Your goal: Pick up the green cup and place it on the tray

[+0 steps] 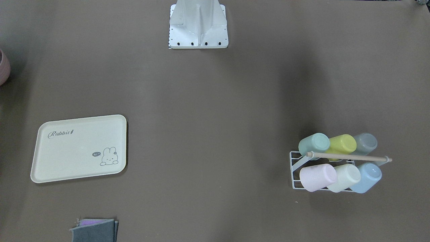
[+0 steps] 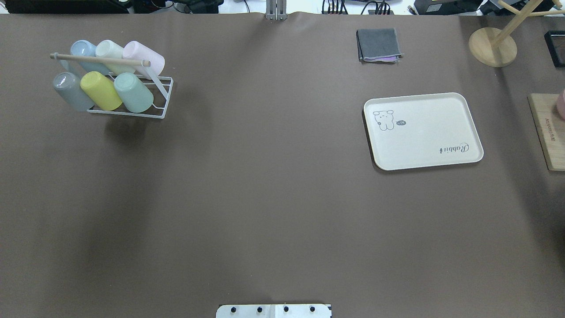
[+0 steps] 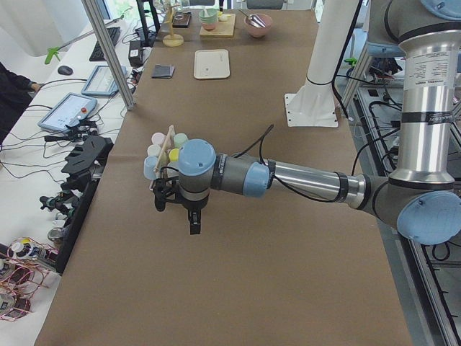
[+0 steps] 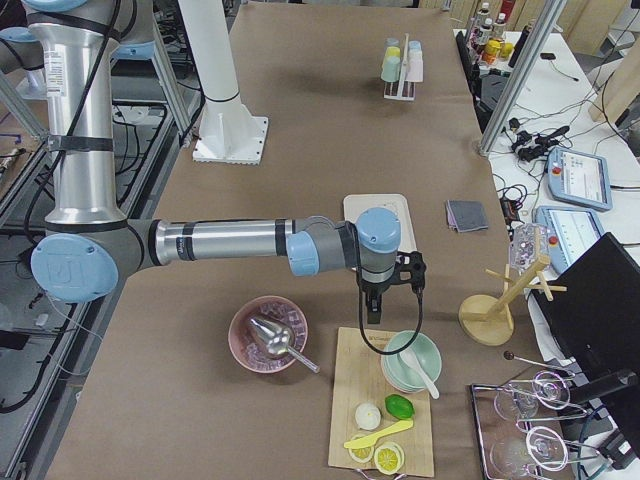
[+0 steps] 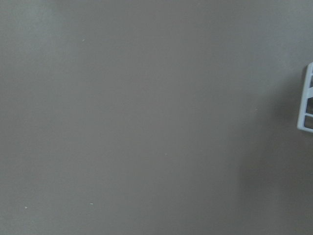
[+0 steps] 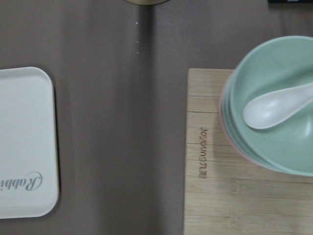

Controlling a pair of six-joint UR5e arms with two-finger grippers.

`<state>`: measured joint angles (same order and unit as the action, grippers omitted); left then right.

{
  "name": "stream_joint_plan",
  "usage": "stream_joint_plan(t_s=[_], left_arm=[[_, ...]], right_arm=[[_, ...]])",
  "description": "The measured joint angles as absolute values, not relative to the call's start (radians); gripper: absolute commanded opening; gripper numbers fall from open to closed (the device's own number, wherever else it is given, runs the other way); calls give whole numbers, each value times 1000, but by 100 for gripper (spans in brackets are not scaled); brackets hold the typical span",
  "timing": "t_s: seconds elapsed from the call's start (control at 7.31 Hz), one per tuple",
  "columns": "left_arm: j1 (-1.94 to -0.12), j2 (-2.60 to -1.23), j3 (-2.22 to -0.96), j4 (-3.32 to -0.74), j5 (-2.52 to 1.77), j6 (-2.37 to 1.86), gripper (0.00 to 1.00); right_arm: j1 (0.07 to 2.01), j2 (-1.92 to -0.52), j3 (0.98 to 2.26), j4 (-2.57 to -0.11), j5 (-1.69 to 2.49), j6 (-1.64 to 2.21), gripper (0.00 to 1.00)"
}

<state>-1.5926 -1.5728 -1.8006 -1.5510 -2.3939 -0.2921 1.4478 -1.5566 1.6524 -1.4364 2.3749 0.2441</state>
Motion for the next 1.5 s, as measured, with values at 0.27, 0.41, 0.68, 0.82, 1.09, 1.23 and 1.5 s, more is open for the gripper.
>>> stream_joint_plan(t_s=[0.27,0.41,0.68,0.82,1.09,1.23,1.5], left_arm=[[-1516,-1633,-1912,-1472,-2365,-328,98],[-1438,-1657,-1981,-1463,-2328,-414,98],[-1249,-1724,-2077,-1454,-2214,-579,98],[-1189,-1738,-2116,-1446,-2183,-607,98],[-1108,-1747,-2209,-1417,-2169,-620,98],[-1080,-1760,-2246,-1405,-2172,-621,98],[-1034,-1820,-2266,-1399,-2174,-623,98]], right_arm=[[1346,-1496,1626,-1420,2372,331,100],[1311,-1460,1575,-1374,2365,346,100],[1278,-1397,1406,-1177,2361,397,100],[1256,-1368,1348,-1089,2360,460,99],[1208,-1312,1305,-1018,2355,583,99],[1193,-1298,1289,-998,2355,606,99],[1167,-1291,1229,-912,2355,638,97]])
